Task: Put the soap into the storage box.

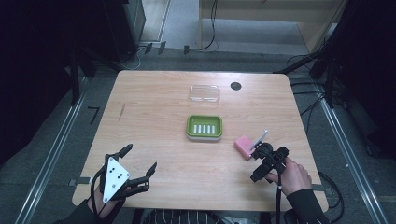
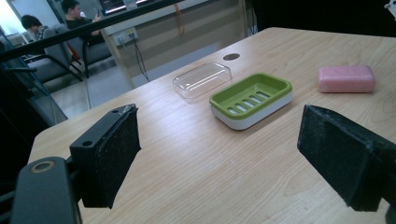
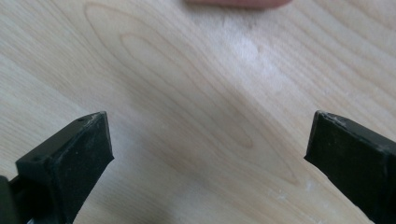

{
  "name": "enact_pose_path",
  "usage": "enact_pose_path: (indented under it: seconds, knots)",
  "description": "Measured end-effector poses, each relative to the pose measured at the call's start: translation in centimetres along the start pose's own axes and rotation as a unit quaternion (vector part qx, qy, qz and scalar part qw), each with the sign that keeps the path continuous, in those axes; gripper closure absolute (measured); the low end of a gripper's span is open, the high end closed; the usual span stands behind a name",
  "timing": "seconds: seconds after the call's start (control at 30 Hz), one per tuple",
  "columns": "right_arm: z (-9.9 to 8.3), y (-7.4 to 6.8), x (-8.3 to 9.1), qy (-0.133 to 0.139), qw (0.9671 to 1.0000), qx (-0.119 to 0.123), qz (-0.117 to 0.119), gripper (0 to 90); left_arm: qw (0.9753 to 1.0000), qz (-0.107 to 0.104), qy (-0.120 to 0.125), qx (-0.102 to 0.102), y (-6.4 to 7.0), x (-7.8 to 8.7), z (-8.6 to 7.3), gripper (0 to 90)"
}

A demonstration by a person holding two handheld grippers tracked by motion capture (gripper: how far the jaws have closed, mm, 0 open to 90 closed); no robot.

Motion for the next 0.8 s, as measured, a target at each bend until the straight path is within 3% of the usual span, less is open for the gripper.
enact_pose_path:
  seconds: [0.8]
  knots:
    - [4.3, 0.7, 0.3, 0.014, 0.9998, 0.006, 0.010, 0.0, 1.0000, 0.000, 0.003, 0.004, -0.1, 0.1, 0.0, 13.3]
Point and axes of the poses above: each handheld gripper's, and its own axes: x roughly backward along the jaws, z roughly out of its top, y roughly to its right, the point moved 6 cm from there along -x, roughly forward along the jaws, and after that the axes turned 7 degrees about z, right-handed, at the moved point
